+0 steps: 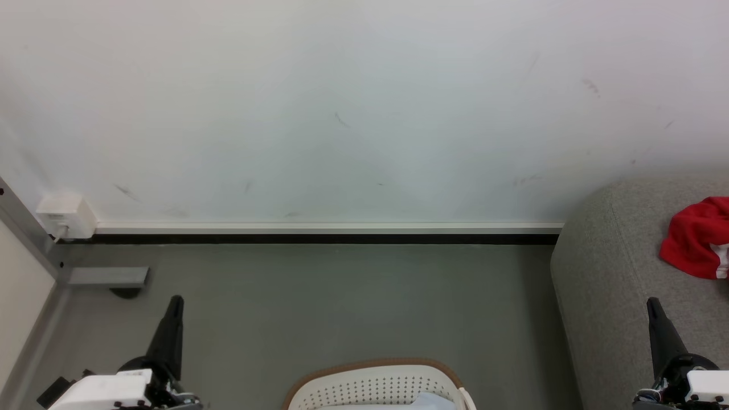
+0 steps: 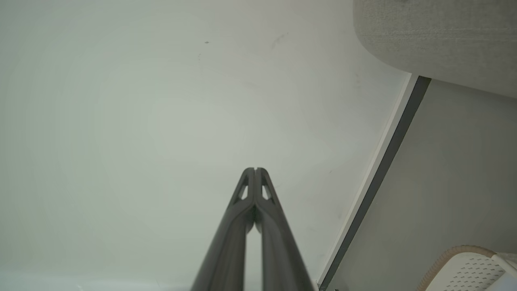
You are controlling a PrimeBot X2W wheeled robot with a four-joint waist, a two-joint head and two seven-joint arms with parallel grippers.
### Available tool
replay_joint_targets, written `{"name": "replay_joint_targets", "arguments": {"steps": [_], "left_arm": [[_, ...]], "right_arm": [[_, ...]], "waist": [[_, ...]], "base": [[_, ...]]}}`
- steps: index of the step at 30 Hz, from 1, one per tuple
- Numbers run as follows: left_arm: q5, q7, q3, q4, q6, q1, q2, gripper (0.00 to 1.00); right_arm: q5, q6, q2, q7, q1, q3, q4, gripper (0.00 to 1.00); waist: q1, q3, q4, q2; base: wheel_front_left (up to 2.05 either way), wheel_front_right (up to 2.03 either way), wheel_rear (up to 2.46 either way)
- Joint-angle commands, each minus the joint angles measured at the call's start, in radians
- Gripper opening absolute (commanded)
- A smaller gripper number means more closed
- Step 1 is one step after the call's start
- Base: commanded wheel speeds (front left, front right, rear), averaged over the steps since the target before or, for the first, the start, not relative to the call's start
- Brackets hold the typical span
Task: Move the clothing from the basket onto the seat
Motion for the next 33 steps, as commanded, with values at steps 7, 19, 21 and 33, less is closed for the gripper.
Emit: {"name": "replay_joint_targets", "arguments": {"steps": [7,19,21,33], "left_arm": [[-0.014,0.004,0.002,-0.002,-0.002,-0.007,0.002,0.0],[-0.014,0.004,0.002,-0.002,-0.002,-0.006,0.002,0.0],[-0.014,0.004,0.002,-0.002,-0.002,-0.006,0.002,0.0],[-0.014,0.004,0.002,-0.002,-0.002,-0.006,0.002,0.0]], "right_arm": [[0.007,-0.002,-0.008,-0.005,-0.008,0.003,-0.004,0.0],[0.01,-0.002,-0.01,-0.007,-0.008,0.006,-0.004,0.0],[0.011,-0.002,-0.011,-0.008,-0.007,0.007,-0.004,0.0],[0.014,-0.002,-0.014,-0.012,-0.007,0.01,-0.004,0.0]], "waist": [[-0.0001,0.0,0.0,0.0],[-0.0001,0.0,0.0,0.0],[-0.0001,0.0,0.0,0.0],[-0.0001,0.0,0.0,0.0]], "base": [[0.0,0.0,0.0],[0.0,0.0,0.0],[0.0,0.0,0.0],[0.0,0.0,0.0]]}}
